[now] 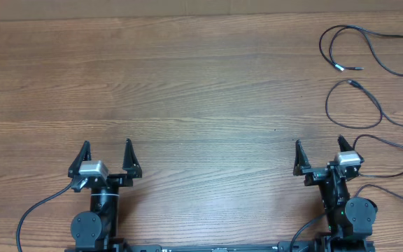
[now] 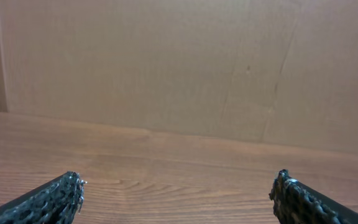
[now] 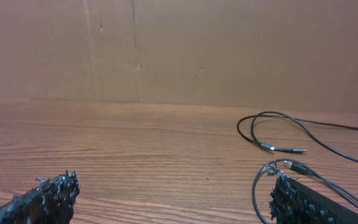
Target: Untangle cables
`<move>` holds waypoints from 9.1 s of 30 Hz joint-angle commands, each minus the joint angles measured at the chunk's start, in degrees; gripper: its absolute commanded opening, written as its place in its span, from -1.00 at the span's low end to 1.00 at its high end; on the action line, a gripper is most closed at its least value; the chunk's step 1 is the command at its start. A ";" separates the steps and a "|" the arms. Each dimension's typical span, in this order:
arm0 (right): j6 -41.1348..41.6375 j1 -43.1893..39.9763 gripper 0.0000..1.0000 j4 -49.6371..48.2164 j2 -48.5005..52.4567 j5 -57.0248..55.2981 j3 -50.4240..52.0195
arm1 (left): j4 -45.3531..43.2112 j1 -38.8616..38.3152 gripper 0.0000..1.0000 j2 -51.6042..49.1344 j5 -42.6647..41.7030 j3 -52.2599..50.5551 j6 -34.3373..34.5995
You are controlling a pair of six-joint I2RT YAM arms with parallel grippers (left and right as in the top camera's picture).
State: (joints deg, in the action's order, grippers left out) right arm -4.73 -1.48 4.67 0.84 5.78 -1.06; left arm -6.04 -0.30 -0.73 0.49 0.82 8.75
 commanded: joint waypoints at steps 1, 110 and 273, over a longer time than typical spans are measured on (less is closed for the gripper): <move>-0.22 -0.15 1.00 -0.28 -0.68 0.28 0.57 | 0.57 -0.92 0.99 0.57 3.80 -0.57 -1.09; -0.22 -0.15 1.00 -0.28 -0.68 0.28 0.57 | 9.90 2.86 0.99 0.52 6.97 -0.55 -7.08; -0.02 -0.15 1.00 0.07 -0.68 -3.17 0.57 | 9.88 2.86 0.99 0.50 6.97 -0.55 -7.08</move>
State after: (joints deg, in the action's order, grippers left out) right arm -4.73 -1.45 5.13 0.84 2.94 -1.06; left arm 3.88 2.37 -0.73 7.14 0.49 2.76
